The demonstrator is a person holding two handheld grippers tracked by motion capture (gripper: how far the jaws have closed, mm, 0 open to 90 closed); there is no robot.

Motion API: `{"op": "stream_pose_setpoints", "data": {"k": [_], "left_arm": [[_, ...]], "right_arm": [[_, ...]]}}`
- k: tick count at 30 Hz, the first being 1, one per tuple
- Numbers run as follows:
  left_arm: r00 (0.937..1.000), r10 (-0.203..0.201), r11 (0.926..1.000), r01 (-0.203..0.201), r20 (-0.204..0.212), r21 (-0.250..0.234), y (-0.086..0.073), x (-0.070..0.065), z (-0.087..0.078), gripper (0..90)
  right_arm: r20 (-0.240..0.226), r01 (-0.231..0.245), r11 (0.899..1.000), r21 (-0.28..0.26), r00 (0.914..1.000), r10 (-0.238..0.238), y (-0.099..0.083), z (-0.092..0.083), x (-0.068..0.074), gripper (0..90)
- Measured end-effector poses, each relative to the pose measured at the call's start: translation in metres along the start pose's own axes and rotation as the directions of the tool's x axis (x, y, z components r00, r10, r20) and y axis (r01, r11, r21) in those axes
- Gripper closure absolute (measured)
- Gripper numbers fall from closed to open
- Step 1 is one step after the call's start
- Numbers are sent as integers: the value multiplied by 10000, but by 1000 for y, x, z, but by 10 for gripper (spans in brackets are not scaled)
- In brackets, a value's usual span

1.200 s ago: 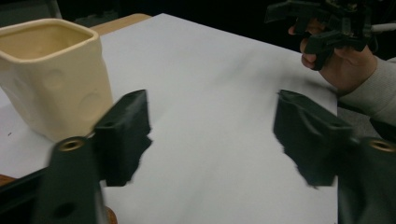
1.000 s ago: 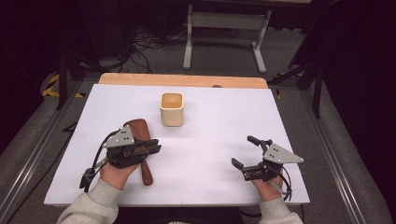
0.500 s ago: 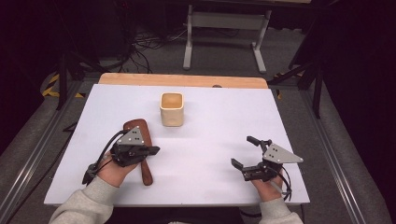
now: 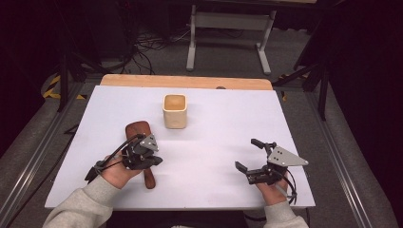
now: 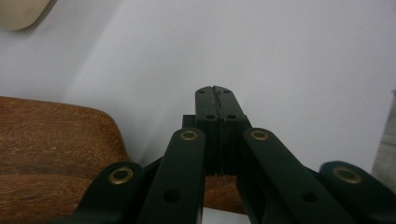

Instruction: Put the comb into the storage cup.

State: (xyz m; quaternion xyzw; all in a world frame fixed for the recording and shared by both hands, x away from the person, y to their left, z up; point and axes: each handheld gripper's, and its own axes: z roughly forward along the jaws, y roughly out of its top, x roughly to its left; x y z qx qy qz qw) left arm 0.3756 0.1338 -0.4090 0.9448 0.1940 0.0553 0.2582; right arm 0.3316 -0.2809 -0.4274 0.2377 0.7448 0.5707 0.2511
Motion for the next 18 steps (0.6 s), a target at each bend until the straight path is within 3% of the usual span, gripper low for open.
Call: {"op": "stream_pose_setpoints", "data": {"k": [2, 6, 15, 18], "left_arm": [[9999, 137, 9988, -136, -17, 468, 1, 0, 4, 900], [9996, 247, 9957, -255, 94, 894, 2, 0, 9, 900], [9985, 397, 9746, -470, 377, 2188, 2, -1, 18, 900], [9986, 475, 9700, -514, 221, 2377, 2, -2, 18, 900]], "right_arm": [[7, -6, 10000, 12, 10000, 6, 0, 0, 0, 29], [-19, -30, 10000, 26, 10000, 30, 0, 0, 0, 30], [-25, -13, 10000, 54, 10000, 13, -1, 1, 0, 30], [-45, -26, 10000, 56, 10000, 26, 0, 1, 0, 30]]}}
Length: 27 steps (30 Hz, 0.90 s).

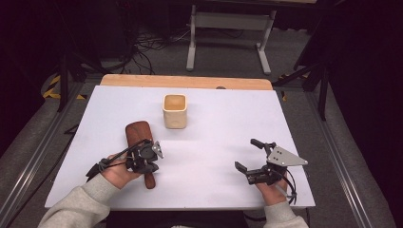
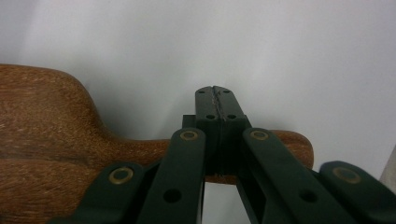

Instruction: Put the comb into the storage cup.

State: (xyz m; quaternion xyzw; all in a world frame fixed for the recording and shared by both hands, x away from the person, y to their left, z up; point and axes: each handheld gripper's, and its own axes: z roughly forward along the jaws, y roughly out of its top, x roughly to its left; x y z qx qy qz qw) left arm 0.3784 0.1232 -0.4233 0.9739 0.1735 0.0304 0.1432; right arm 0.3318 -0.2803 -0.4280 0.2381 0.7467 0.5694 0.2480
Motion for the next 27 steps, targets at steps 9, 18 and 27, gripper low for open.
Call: {"op": "stream_pose_setpoints", "data": {"k": [9, 18, 27], "left_arm": [[9997, -216, 9991, 218, -71, 352, -14, 2, -3, 900], [9978, -622, 9964, 633, -208, 565, -34, 9, -3, 900], [9954, -913, 9933, 931, -295, 689, -47, 17, -5, 900]], "right_arm": [[2, -14, 10000, 5, 10000, 14, 0, 0, 0, 32], [-2, -72, 10000, 29, 10000, 72, -1, 1, 0, 32], [-28, -136, 9999, 53, 9999, 136, -2, 2, -1, 33]]}}
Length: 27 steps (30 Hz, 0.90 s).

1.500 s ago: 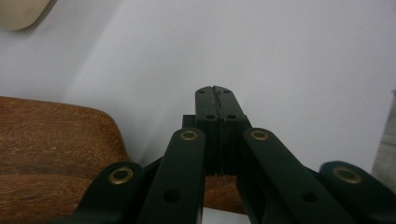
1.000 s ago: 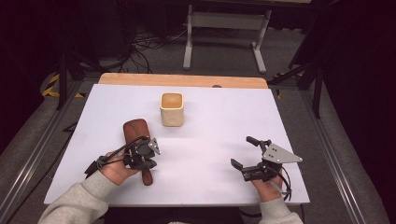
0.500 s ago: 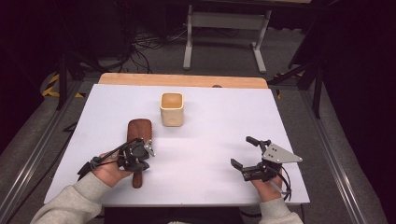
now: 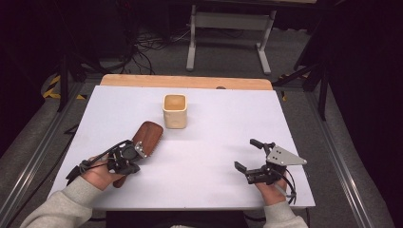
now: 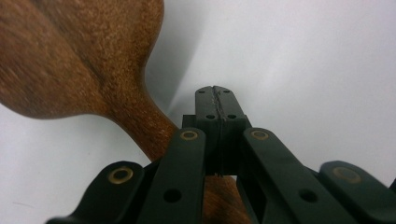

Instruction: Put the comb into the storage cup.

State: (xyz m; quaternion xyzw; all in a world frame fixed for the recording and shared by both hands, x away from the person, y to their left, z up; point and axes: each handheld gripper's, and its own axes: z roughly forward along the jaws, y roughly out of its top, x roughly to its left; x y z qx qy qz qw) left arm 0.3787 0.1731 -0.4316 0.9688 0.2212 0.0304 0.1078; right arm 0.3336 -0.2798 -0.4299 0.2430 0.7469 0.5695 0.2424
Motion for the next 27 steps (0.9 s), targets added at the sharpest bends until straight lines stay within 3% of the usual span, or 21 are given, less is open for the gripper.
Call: {"op": "stream_pose_setpoints", "data": {"k": [16, 27], "left_arm": [[9985, -533, 9985, 531, -152, -157, -22, 11, -1, 900], [9969, -743, 9971, 739, -251, -158, -28, 15, -2, 900]], "right_arm": [[-34, -21, 10000, 20, 10000, 21, -1, 1, 0, 33], [-40, -21, 10000, 67, 10000, 21, -1, 1, 1, 33]]}}
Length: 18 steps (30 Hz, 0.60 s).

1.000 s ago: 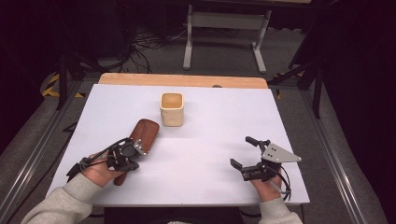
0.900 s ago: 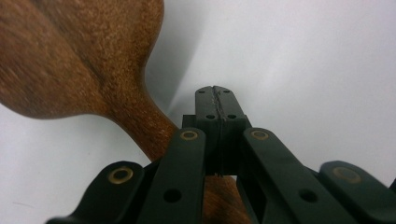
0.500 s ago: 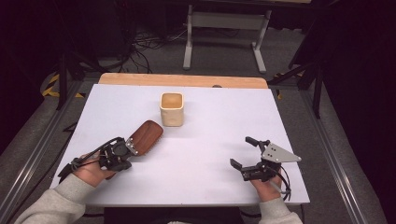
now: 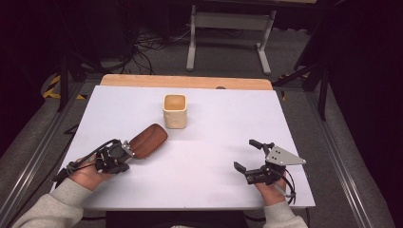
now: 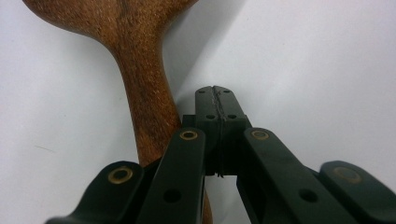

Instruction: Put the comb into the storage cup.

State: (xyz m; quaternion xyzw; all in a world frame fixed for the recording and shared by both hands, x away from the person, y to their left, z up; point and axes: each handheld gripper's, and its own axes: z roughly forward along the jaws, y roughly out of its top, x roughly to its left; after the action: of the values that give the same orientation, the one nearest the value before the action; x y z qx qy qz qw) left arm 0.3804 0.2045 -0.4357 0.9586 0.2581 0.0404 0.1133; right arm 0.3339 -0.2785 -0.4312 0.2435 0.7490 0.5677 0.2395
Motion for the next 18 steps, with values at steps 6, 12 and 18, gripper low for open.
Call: {"op": "stream_pose_setpoints", "data": {"k": [6, 12, 18], "left_arm": [[9997, 73, 9997, -67, 215, -247, 1, -3, -3, 879], [9977, -167, 9945, 234, 664, -1017, 1, -2, -17, 721], [9954, -731, 9732, 847, 617, -2136, -2, 1, -28, 373]], "right_arm": [[-27, 2, 10000, 20, 10000, -2, 0, 0, 0, 33], [-43, -2, 10000, 27, 10000, 2, 0, 0, 0, 33], [-58, -25, 10000, 26, 10000, 25, 0, 0, 0, 33]]}}
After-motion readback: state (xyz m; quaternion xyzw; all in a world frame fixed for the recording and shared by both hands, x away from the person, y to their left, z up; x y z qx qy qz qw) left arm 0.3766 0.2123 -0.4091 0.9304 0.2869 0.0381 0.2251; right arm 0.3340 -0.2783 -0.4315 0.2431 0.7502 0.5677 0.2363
